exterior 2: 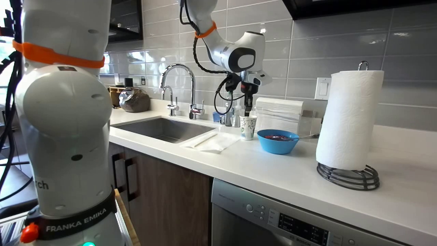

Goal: Pick up the white knife, then place it on the paper towel

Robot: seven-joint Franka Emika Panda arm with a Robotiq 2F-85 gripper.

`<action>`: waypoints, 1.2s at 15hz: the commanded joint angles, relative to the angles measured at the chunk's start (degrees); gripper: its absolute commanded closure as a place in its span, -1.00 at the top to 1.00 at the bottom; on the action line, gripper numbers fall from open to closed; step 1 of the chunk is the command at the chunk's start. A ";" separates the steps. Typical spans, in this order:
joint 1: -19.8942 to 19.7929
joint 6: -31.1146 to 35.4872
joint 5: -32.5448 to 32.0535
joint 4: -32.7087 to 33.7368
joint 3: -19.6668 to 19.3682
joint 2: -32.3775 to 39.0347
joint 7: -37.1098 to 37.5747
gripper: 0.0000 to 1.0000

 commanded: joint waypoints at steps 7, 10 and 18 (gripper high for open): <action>1.69 0.04 -5.69 -2.09 -0.18 -4.20 4.97 -0.98; 1.84 0.01 -5.76 -3.39 0.09 -7.08 7.17 -0.98; 1.22 0.90 -0.25 -12.39 1.08 -20.06 9.64 -0.98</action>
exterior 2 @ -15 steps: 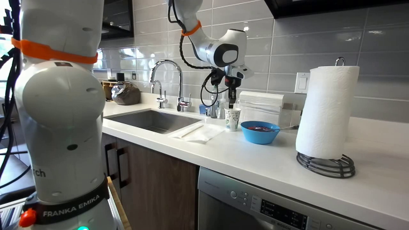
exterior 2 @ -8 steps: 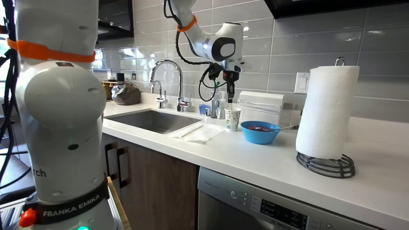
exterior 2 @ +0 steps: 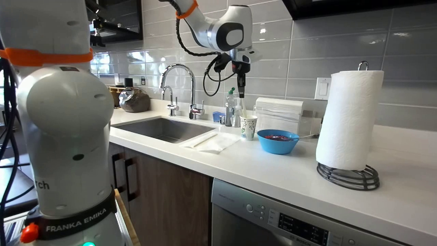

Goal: Pick up the white knife, then place it on the paper towel

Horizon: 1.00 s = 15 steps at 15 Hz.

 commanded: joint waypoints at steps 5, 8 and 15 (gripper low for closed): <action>2.18 7.96 18.04 -15.40 -0.99 -16.52 -9.48 -0.98; 8.75 13.01 32.36 -19.28 -5.60 -19.98 -22.06 -0.98; 29.64 17.00 60.68 -21.77 -22.62 -22.15 -54.33 -0.98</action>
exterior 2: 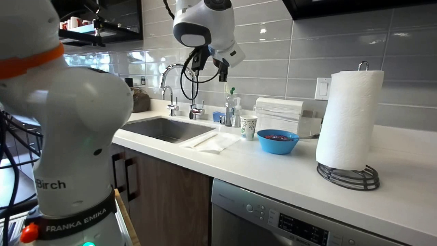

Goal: Pick up the white knife, then place it on the paper towel

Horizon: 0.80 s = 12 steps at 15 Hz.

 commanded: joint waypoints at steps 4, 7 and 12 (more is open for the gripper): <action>6.44 -0.68 12.78 -1.56 -8.73 0.36 -15.83 -0.92; 6.76 -1.18 14.36 -1.96 -10.26 0.72 -18.25 -0.92; 8.58 -1.22 20.62 -1.39 -11.06 0.83 -22.76 -0.98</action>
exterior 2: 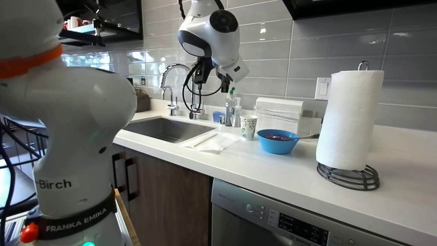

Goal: Pick up the white knife, then place it on the paper towel

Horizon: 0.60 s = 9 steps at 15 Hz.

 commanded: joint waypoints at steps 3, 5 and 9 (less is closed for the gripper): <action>1.77 -1.77 17.26 -0.78 -2.14 -0.03 -13.84 -0.98; 0.43 -3.02 26.40 -1.58 -2.66 0.27 -22.15 -0.98; -0.98 -8.97 35.10 -6.01 -4.41 2.30 -33.33 -0.98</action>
